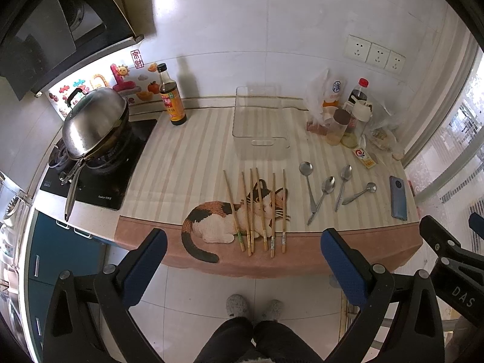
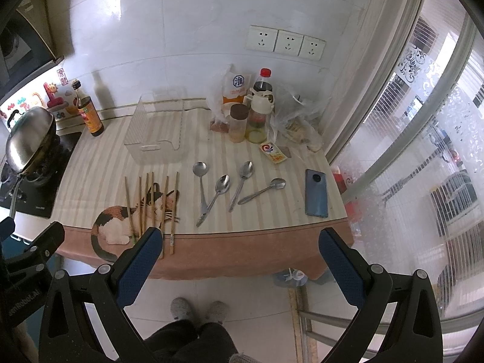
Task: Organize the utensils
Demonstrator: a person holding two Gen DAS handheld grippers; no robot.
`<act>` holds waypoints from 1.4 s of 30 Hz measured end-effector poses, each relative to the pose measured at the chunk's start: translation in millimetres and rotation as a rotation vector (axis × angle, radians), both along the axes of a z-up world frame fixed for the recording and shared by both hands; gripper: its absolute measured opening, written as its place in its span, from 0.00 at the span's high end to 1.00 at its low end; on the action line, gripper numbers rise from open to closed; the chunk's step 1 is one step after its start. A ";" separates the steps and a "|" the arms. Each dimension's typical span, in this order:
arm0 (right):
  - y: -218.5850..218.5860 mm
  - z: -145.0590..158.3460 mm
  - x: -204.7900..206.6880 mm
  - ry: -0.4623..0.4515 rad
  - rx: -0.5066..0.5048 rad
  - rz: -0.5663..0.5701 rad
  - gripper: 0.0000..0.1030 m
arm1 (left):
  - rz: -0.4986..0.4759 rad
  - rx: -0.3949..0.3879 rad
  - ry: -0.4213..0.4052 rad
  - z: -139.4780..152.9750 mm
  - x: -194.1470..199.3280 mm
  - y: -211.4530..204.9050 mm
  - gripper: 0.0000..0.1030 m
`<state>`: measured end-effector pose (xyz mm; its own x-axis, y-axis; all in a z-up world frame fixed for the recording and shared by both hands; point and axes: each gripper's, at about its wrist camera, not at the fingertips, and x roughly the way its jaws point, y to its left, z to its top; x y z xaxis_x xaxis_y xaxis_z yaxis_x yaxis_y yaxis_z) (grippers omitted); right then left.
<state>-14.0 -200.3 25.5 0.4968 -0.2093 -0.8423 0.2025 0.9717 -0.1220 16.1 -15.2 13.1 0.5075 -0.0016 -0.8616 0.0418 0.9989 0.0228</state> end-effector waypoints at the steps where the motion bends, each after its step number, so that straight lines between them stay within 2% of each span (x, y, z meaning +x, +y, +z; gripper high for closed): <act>1: 0.0 -1.0 -0.6 -0.002 0.004 -0.001 0.00 | 0.004 0.001 -0.004 -0.6 2.1 -0.8 0.00; 6: -5.6 -9.7 7.8 -0.052 0.042 -0.018 0.00 | 0.067 0.058 -0.103 -9.9 14.2 7.4 0.00; 9: -8.8 -27.6 25.9 -0.072 0.047 -0.017 0.00 | 0.136 0.094 -0.142 -25.4 32.4 22.4 0.00; 13: -10.0 -66.3 54.7 -0.035 0.098 -0.012 0.00 | 0.226 0.134 -0.102 -58.9 62.1 49.7 0.00; 16: -4.6 -108.2 82.9 0.028 0.119 -0.003 0.02 | 0.260 0.148 -0.026 -90.5 87.1 69.2 0.00; 18: 0.7 -135.7 99.5 0.078 0.157 0.015 0.20 | 0.274 0.134 0.038 -116.0 106.9 81.5 0.00; 19: 3.4 -152.6 110.2 0.115 0.178 0.017 0.25 | 0.281 0.121 0.084 -134.0 119.6 88.8 0.00; 21: 8.5 -181.4 127.3 0.171 0.227 0.024 0.43 | 0.278 0.074 0.173 -167.5 135.5 94.7 0.01; 23: 12.8 -211.4 144.2 0.222 0.242 0.017 0.50 | 0.260 -0.003 0.286 -207.9 155.1 100.5 0.09; 25: 15.9 -239.6 159.2 0.269 0.263 0.004 0.56 | 0.231 -0.052 0.377 -242.5 168.6 98.0 0.29; 26: 17.8 -252.7 166.5 0.294 0.271 -0.005 0.58 | 0.216 -0.065 0.410 -254.7 172.5 94.5 0.32; 28: 24.5 -274.7 178.5 0.345 0.286 -0.017 0.58 | 0.177 -0.089 0.469 -282.1 180.3 83.4 0.40; 31: 34.7 -301.8 192.8 0.407 0.302 -0.020 0.58 | 0.129 -0.093 0.529 -308.2 186.5 70.7 0.52; 33: 40.9 -316.3 200.0 0.436 0.305 -0.022 0.58 | 0.109 -0.090 0.558 -319.7 187.7 65.5 0.64; 35: 46.3 -327.1 204.4 0.458 0.302 -0.022 0.58 | 0.090 -0.075 0.552 -322.6 186.6 61.1 0.66; 38: 56.0 -341.0 210.5 0.485 0.294 -0.011 0.58 | 0.038 -0.022 0.535 -322.4 185.2 51.1 0.81; 40: 63.1 -350.9 212.1 0.508 0.274 -0.002 0.58 | 0.004 0.011 0.527 -321.9 185.3 46.1 0.95; 41: 64.7 -355.9 213.6 0.517 0.265 0.000 0.59 | -0.010 0.012 0.527 -320.3 186.2 45.6 0.95; 42: 67.8 -355.9 212.8 0.506 0.238 0.011 0.66 | -0.023 0.013 0.529 -319.6 185.6 46.4 0.95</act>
